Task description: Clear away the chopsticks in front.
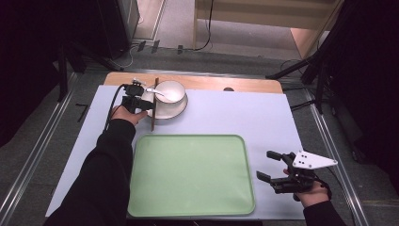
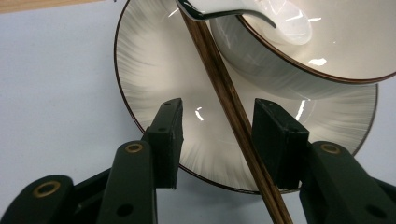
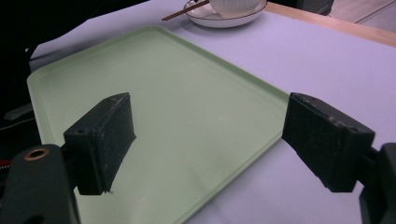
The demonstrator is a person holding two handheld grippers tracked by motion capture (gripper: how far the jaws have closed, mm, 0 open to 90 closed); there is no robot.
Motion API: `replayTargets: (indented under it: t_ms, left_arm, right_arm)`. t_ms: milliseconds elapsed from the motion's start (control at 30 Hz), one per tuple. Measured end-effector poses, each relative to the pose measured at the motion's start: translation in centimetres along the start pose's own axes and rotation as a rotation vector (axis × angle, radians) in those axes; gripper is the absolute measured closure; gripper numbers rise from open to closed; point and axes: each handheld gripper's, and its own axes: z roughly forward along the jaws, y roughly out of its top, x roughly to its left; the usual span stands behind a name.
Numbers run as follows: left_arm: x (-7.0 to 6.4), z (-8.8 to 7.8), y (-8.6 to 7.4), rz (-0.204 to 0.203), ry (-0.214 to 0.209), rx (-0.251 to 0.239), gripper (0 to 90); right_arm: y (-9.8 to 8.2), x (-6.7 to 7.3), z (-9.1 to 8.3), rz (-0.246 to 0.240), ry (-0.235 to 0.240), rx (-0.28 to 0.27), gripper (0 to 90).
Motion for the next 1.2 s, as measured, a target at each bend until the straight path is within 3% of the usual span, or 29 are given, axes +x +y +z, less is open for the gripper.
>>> replayTargets:
  t_ms: [133, 267, 367, 467, 500, 533, 800, 967, 1200]
  left_arm:
    - [0.2, 0.4, 0.0, -0.014, 0.003, 0.004, 58.7]
    - [0.3, 1.0, 0.0, -0.034, 0.0, 0.013, 68.3]
    - [0.6, 1.5, 0.0, -0.083, -0.002, 0.012, 73.6]
    - [1.0, 2.2, 0.0, -0.162, 0.013, 0.015, 81.8]
    - [1.0, 2.2, 0.0, -0.162, 0.013, 0.015, 83.1]
    - [1.2, 2.2, 0.1, -0.2, 0.019, 0.007, 84.2]
    - [1.5, 2.1, 0.1, -0.227, 0.034, 0.002, 85.8]
    - [2.2, 1.1, 0.3, -0.252, 0.019, -0.025, 86.0]
    - [4.6, -2.2, 0.3, -0.307, 0.027, -0.039, 86.0]
  right_arm:
    - [0.0, 0.0, 0.0, -0.002, 0.001, -0.001, 16.9]
    - [0.0, 0.0, 0.0, -0.002, 0.0, -0.002, 16.9]
    - [0.0, 0.0, 0.0, -0.002, 0.001, -0.002, 16.9]
    - [0.0, 0.0, 0.0, -0.002, 0.001, -0.003, 16.9]
    - [0.0, 0.0, 0.0, -0.002, 0.001, -0.003, 16.9]
    - [0.0, 0.0, 0.0, -0.002, 0.002, -0.003, 16.9]
    - [-0.1, -0.1, -0.2, 0.0, 0.001, -0.003, 16.9]
    - [-0.1, -0.1, -0.2, 0.003, -0.001, -0.006, 16.9]
    - [-0.1, -0.1, -0.2, 0.001, 0.002, -0.002, 16.9]
